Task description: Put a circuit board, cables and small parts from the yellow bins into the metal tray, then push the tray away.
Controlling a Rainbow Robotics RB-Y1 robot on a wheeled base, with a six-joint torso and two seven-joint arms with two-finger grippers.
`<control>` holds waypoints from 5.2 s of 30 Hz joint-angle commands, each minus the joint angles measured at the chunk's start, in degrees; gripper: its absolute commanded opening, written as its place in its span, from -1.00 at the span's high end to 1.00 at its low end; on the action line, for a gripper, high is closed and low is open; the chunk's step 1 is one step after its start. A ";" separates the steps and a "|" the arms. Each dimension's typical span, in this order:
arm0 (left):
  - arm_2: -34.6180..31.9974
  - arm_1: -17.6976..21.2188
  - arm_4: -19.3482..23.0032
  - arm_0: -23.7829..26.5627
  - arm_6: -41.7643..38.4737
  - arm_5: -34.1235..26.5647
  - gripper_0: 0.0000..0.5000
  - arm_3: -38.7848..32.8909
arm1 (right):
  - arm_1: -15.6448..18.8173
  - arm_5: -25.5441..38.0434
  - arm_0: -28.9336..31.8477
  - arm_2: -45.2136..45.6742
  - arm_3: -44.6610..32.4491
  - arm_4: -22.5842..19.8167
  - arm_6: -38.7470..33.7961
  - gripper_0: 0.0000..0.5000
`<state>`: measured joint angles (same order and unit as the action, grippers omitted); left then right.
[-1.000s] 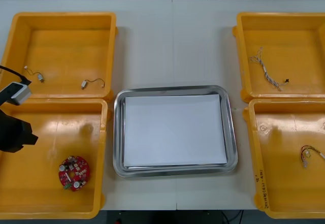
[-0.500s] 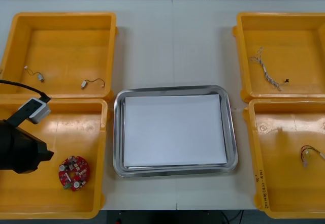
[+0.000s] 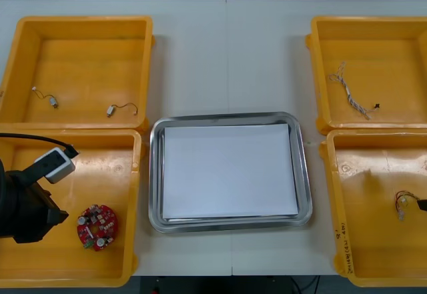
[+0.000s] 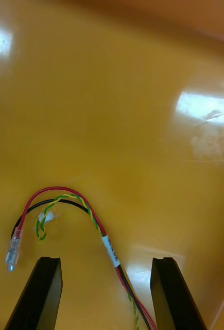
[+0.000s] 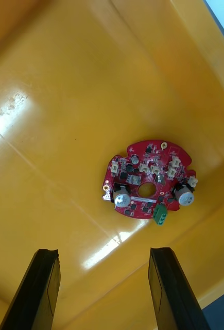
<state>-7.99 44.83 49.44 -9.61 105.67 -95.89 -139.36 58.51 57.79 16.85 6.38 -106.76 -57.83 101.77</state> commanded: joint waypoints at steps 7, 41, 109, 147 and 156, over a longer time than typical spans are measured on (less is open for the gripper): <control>4.03 3.77 -2.59 -4.19 4.01 5.36 -1.00 -1.70 | 5.04 -4.44 -1.12 -4.36 1.56 -0.36 8.00 -1.00; 16.42 6.23 -13.93 -9.64 2.52 14.32 -1.00 -0.65 | 6.62 -5.85 -6.92 -8.49 9.99 -5.72 17.32 -1.00; 25.65 6.93 -16.48 -4.63 0.50 22.23 -1.00 8.75 | 3.81 -11.65 -6.83 -12.36 13.69 -9.50 18.11 1.00; 27.32 6.49 -17.01 -2.60 -1.00 23.55 1.00 11.04 | 8.99 22.28 -19.66 -0.05 13.69 -16.18 17.41 1.00; 27.32 6.49 -16.92 -1.73 -1.70 23.55 1.00 11.04 | 8.99 28.43 -20.80 4.26 12.63 -17.06 15.39 1.00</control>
<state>18.48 49.77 31.96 -13.24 105.90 -72.83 -128.06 64.69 85.07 -2.41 7.50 -93.01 -74.26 117.39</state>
